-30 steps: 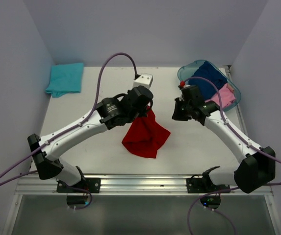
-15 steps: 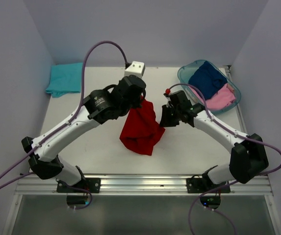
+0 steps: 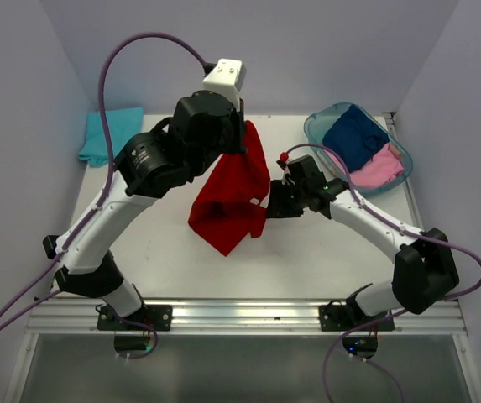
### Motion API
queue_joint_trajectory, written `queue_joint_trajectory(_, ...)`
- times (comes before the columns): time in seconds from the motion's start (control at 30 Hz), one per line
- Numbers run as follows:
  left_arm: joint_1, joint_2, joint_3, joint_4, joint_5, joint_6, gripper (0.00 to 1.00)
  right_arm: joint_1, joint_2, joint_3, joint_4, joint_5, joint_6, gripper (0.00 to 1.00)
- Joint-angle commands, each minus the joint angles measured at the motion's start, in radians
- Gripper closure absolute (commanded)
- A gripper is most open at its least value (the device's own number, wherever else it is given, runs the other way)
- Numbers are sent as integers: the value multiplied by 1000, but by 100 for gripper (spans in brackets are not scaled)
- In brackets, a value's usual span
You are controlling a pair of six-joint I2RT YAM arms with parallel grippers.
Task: Fold and stack the t-shirts
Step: Flatten out the tshirt
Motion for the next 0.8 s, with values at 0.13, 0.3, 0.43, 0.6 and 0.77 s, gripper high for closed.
queue_joint_trajectory(0.13, 13, -49, 28, 89, 47, 33, 100, 9, -10, 26, 63, -71, -2, 37)
queue_joint_trajectory(0.3, 18, -73, 9, 116, 25, 30, 100, 26, 103, 42, 135, -97, 0, 38)
queue_joint_trajectory(0.43, 23, -87, -8, 106, 18, 21, 100, 41, 243, 105, 150, -71, -17, 40)
queue_joint_trajectory(0.6, 27, -127, -29, 103, -11, 16, 100, 57, 375, 193, 138, -19, -23, 46)
queue_joint_trajectory(0.77, 30, -161, -49, 100, -42, 19, 100, 67, 444, 217, 136, -17, -9, 58)
